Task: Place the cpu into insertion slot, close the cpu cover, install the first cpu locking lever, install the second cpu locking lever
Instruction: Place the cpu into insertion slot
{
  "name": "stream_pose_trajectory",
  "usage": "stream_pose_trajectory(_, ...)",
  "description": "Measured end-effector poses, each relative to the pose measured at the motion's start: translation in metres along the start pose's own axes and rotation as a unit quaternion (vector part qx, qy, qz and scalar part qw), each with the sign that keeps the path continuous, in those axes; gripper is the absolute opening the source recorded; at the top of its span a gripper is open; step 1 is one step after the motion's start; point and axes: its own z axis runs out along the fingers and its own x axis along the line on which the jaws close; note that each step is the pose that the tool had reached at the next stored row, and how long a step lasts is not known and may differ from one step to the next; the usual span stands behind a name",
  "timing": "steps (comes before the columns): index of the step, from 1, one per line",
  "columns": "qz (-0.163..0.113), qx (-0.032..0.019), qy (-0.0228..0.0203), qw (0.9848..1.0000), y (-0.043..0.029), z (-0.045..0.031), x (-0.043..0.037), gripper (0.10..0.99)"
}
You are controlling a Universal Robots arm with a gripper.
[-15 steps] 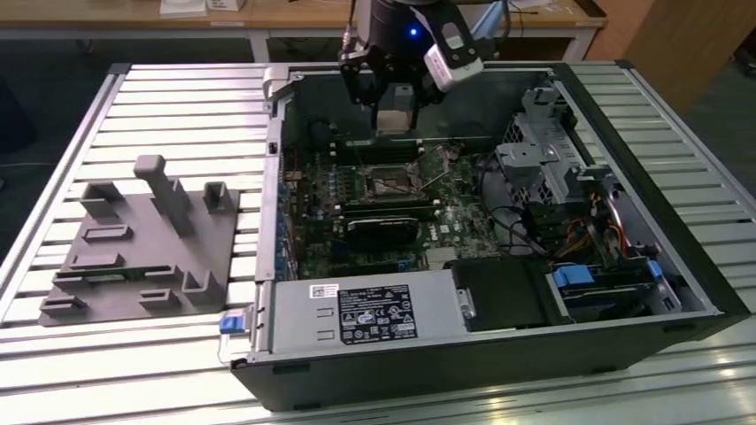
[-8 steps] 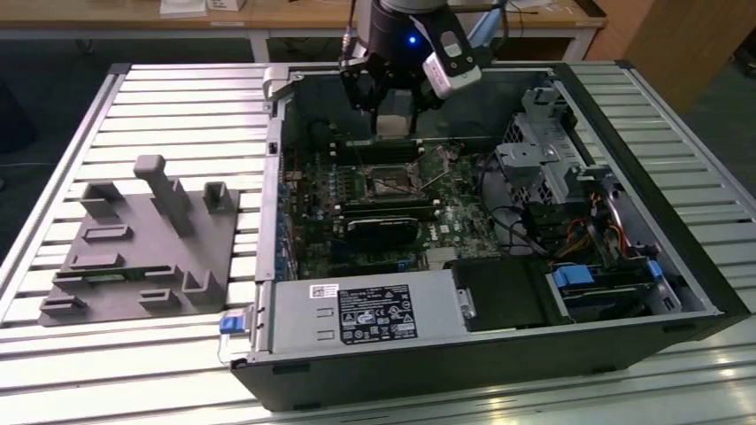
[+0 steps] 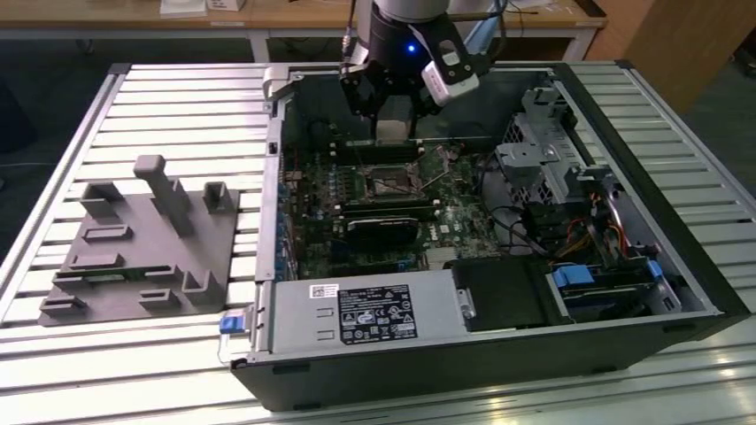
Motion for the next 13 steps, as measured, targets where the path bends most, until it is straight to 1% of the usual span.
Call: stream_pose_trajectory(13, 0.000, 0.0000, 0.0000, 1.0000, -0.0012, 0.0145, -0.0002, 0.537)
